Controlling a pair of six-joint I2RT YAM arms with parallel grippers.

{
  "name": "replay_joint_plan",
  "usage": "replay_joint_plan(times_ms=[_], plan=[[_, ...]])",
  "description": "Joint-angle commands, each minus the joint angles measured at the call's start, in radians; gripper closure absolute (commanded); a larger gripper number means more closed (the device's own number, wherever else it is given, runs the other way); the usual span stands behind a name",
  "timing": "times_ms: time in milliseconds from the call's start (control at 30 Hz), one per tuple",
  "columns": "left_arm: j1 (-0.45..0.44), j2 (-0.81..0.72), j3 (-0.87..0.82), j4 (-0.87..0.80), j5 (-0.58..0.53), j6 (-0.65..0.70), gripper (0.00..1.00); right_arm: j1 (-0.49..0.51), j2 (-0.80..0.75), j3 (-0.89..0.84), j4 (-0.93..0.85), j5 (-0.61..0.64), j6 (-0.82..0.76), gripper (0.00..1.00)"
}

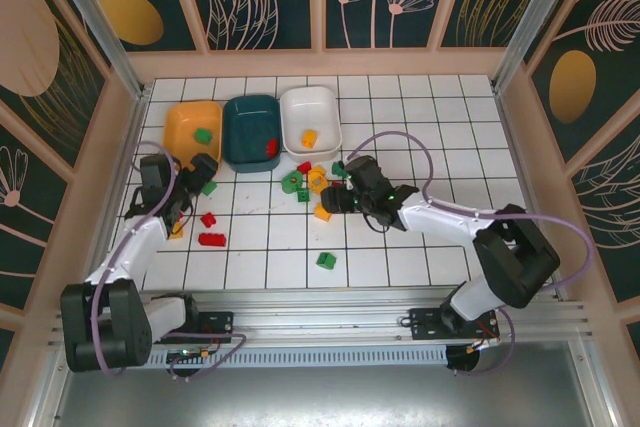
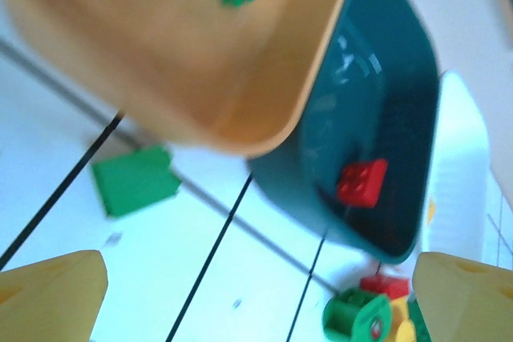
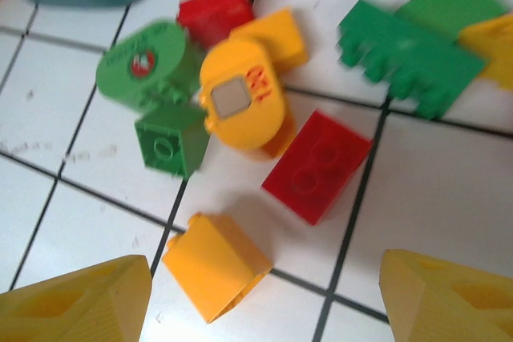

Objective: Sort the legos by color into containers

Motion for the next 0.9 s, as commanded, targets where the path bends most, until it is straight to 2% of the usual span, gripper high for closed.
replay_joint_plan(times_ms=[0, 233, 533, 667, 867], plan=[[-0.001, -0.05, -0.026, 0.046, 0.045, -0.048, 0.03, 0.04, 0.051, 0.033, -0.02, -0.041, -0.015, 0.25], [-0.001, -0.108, -0.095, 0.098, 0.074, -0.08, 0.02, 0.06, 0.207, 0.099, -0.041, -0.055, -0.041, 0.28], [-0.001, -0.049, -0.125, 0.189, 0.149, -0.09, 0.03, 0.074, 0.319, 0.149, -0.036, -0.017, -0.049, 0.29], [-0.007, -0.105, -0.177, 0.231, 0.156, -0.09, 0.03, 0.098, 0.337, 0.125, -0.003, 0.024, -0.053, 0.38], [-0.011, -0.165, -0.183, 0.181, 0.158, -0.097, 0.05, 0.137, 0.292, 0.1, -0.028, 0.079, -0.053, 0.54]])
